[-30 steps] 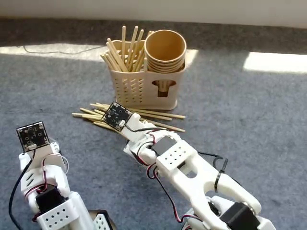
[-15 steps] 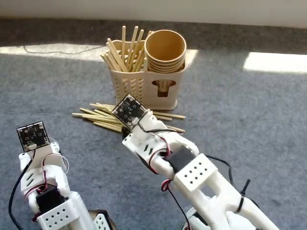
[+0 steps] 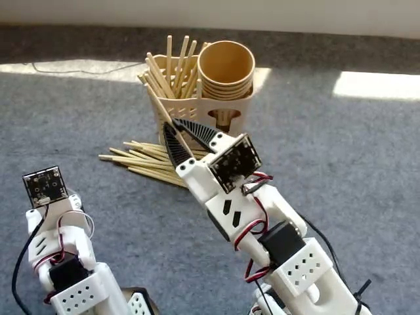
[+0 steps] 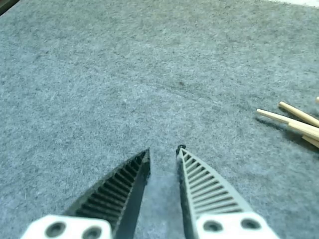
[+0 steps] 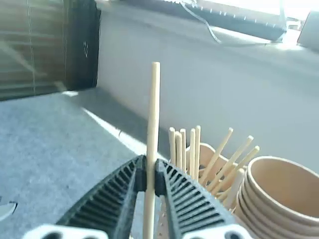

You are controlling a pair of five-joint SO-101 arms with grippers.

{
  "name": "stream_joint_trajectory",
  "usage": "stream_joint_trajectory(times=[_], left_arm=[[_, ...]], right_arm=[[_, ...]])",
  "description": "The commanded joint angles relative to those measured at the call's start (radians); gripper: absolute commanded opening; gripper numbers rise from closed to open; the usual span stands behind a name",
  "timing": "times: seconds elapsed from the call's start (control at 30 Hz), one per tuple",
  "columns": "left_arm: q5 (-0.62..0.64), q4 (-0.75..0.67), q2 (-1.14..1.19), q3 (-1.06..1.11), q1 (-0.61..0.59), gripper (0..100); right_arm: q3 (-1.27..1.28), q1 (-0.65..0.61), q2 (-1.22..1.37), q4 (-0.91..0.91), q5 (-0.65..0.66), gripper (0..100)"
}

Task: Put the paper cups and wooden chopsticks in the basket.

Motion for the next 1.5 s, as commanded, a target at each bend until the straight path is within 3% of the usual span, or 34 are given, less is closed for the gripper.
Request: stream_joint_trajectory(times=[0.0,0.27,0.47,1.0,1.47], left_arm=[[-0.009,-0.006,-0.005,0.019,0.021,9],[-0.009,-0.006,-0.005,0.019,0.021,9],[-0.009,-0.006,-0.005,0.019,0.021,9],[-0.009,-0.006,-0.005,0.019,0.021,9],[-0.009,-0.006,-0.005,0.019,0.021,9]], right_arm=[[-0.005,0.012,-0.024,-0.157,-0.006,0.5],[-0.015,0.013,-0.021,-0.458,-0.005,0.5],[-0.024,0.015,0.002,-0.499,-0.005,0.5],[-0.407,0.174,0.596,-0.823,-0.005,0.5],[-0.432,0.173,0.812,-0.914,-0.006,0.7]])
